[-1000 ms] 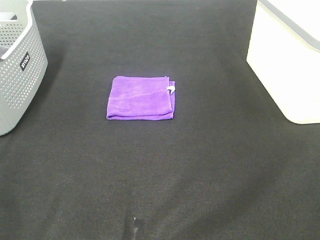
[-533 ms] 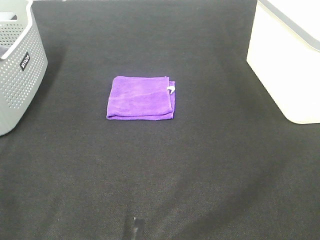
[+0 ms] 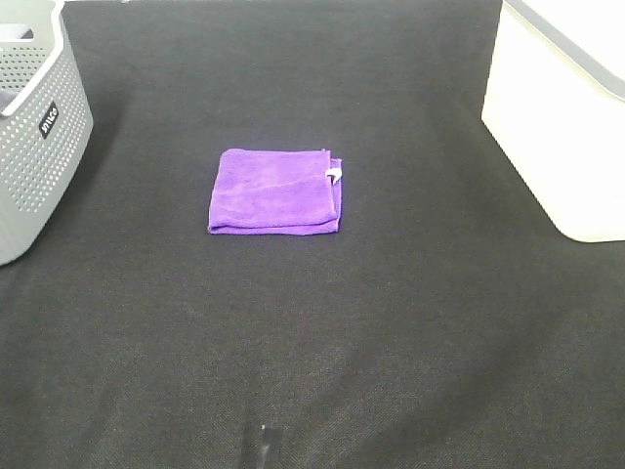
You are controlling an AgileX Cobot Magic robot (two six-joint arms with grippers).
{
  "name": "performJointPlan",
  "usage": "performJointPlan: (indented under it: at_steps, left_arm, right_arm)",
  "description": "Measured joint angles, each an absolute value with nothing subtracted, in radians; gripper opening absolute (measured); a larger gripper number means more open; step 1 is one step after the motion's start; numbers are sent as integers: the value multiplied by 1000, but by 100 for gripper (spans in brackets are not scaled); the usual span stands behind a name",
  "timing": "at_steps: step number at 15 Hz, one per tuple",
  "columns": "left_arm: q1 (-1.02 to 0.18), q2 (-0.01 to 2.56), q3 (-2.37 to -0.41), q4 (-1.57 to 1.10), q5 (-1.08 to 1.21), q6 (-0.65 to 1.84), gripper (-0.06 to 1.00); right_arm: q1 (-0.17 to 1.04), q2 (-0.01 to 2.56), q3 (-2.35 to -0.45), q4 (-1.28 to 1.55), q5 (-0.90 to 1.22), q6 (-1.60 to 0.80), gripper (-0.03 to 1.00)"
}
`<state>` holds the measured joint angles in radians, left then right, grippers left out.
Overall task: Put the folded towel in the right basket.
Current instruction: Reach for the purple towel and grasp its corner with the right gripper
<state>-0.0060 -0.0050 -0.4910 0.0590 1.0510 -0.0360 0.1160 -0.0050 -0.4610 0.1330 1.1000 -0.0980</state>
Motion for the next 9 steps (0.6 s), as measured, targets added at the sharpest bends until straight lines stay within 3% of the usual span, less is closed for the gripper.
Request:
performJointPlan:
  at_steps: [9]
  left_arm:
    - [-6, -5, -491, 59, 1051, -36, 99]
  right_arm:
    - [116, -5, -461, 133, 1100, -96, 98]
